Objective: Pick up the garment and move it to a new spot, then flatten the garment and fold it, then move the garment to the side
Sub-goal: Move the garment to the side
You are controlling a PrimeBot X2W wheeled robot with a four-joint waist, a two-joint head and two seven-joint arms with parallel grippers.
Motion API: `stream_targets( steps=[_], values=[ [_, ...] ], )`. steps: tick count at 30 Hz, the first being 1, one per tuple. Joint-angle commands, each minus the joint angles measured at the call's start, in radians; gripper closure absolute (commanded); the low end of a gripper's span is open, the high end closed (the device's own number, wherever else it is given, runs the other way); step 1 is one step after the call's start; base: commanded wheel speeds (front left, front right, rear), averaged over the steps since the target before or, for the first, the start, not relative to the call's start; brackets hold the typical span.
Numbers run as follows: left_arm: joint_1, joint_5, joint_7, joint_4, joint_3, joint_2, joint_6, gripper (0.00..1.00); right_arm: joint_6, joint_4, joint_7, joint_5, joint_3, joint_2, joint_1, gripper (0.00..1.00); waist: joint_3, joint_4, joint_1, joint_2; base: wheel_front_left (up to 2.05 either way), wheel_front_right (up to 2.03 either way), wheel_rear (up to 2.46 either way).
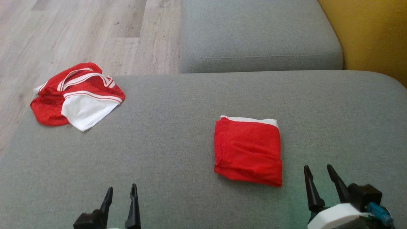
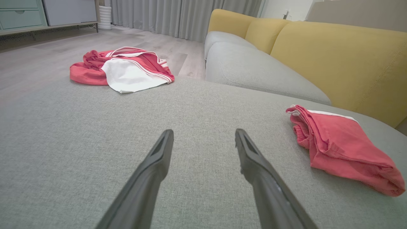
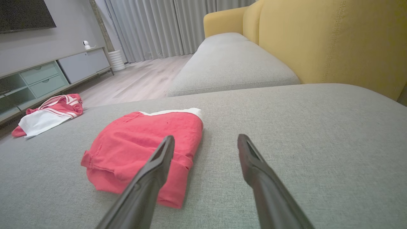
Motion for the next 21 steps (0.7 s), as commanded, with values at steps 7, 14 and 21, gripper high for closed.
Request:
stream_targets(
  steps=[7, 14, 21],
  values=[
    [-0.043, 0.021, -0.001, -0.042, 0.014, 0.018, 0.008, 0.00, 0.007, 0.000, 0.031, -0.006, 0.003, -0.005, -0.074, 0.00, 0.015, 0.020, 0.0000, -0.0001, 0.00, 0.00, 0.00],
    [-0.067, 0.031, 0.001, -0.058, -0.004, 0.009, 0.006, 0.00, 0.007, 0.061, 0.137, -0.012, -0.053, -0.005, -0.213, 0.00, 0.057, 0.078, 0.0000, -0.0001, 0.00, 0.00, 0.00],
    [-0.081, 0.033, -0.004, -0.052, -0.013, -0.002, 0.002, 0.00, 0.007, 0.201, 0.257, -0.026, -0.108, -0.005, -0.328, 0.00, 0.105, 0.167, 0.0000, -0.0001, 0.00, 0.00, 0.00]
  ],
)
